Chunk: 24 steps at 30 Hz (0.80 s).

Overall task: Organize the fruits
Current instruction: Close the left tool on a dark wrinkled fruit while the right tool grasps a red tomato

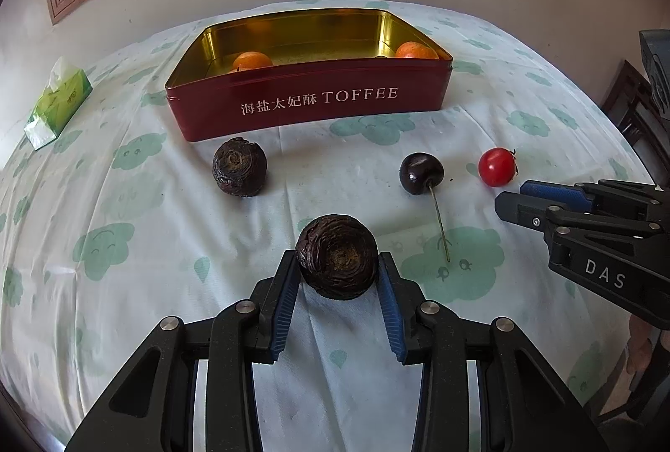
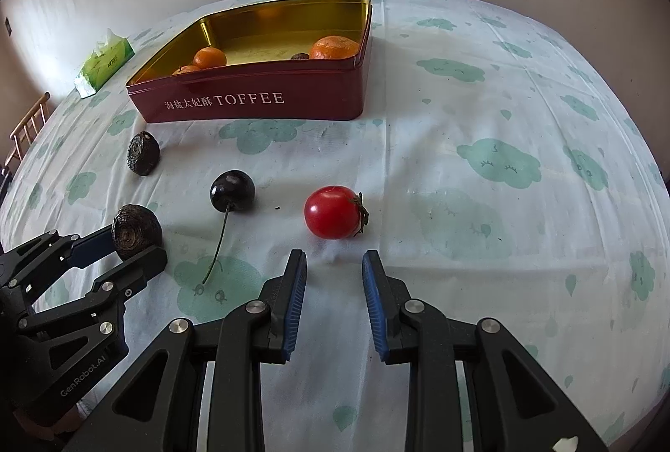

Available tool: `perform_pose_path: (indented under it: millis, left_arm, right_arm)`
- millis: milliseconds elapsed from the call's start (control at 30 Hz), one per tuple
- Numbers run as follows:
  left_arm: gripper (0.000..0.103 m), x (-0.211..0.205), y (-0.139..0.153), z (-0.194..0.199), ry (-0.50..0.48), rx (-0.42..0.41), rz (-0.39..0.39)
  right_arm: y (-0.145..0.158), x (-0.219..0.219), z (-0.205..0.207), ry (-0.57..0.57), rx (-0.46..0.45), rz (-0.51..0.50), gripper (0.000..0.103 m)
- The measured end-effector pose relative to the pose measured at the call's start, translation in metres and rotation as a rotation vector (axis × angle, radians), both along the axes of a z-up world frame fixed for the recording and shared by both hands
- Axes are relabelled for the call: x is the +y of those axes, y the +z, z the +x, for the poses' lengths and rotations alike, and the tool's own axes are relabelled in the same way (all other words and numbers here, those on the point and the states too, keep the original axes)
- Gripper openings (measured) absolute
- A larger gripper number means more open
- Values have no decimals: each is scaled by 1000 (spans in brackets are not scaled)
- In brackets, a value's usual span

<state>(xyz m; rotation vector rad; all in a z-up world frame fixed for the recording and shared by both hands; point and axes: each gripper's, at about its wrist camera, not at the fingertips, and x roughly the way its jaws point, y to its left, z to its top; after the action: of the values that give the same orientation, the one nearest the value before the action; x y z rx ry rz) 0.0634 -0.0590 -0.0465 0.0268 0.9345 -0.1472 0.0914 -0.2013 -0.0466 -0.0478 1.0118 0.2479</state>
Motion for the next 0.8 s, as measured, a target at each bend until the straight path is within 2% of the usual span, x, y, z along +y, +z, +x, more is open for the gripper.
perform_pose_path:
  millis: [800]
  left_arm:
    - [38, 10, 5, -3, 7, -9, -15]
  right_arm:
    - [-1, 11, 26, 22, -25, -31, 28]
